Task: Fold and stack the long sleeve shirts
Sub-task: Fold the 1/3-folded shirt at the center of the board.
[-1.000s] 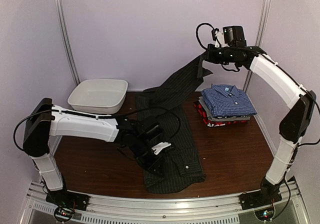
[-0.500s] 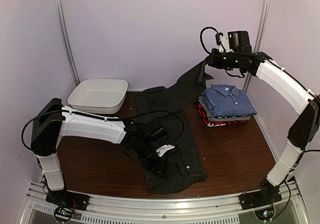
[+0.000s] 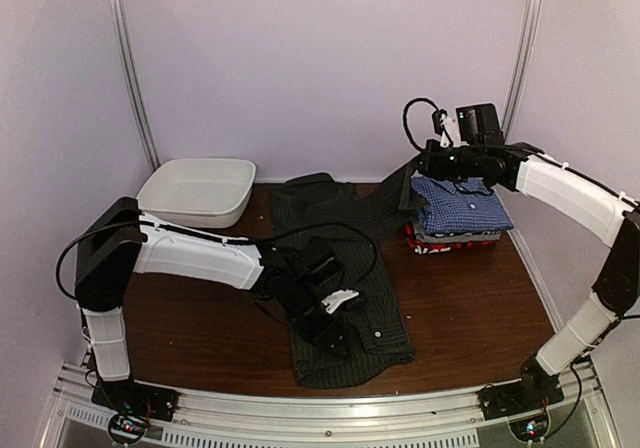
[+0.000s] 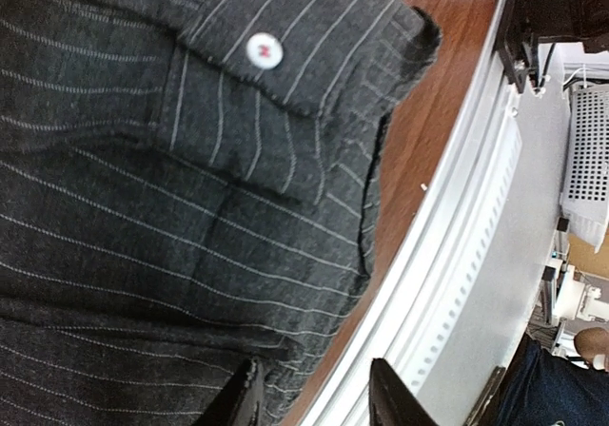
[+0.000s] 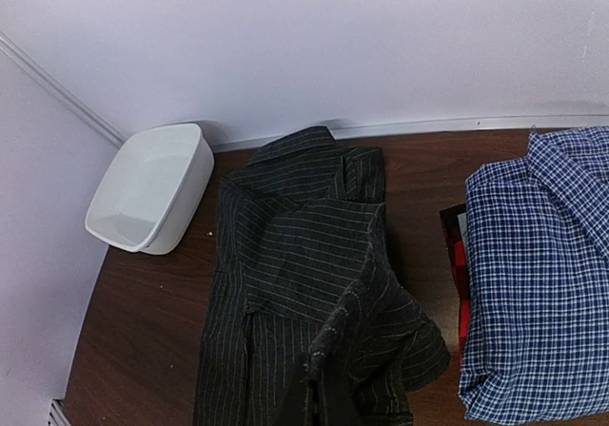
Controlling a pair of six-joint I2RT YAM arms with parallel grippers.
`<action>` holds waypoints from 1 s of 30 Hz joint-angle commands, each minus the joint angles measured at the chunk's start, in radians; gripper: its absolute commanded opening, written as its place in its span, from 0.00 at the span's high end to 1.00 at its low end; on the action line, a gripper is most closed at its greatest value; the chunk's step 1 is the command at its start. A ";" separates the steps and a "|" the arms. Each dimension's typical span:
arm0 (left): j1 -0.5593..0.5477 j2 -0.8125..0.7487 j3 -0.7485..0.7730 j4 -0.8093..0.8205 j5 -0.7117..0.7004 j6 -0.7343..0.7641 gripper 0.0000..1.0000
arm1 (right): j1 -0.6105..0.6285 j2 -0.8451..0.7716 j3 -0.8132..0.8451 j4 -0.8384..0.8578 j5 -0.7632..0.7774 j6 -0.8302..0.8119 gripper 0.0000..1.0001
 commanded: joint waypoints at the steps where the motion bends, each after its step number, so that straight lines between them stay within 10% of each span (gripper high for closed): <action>1: 0.032 -0.094 0.057 0.018 0.001 0.001 0.59 | 0.019 -0.074 -0.044 0.090 -0.037 0.028 1.00; 15: 0.375 -0.279 -0.049 0.115 -0.185 -0.161 0.59 | 0.245 -0.028 -0.121 0.087 -0.041 0.006 1.00; 30: 0.397 -0.389 -0.179 0.138 -0.361 -0.211 0.60 | 0.561 0.263 -0.151 0.030 -0.049 0.015 1.00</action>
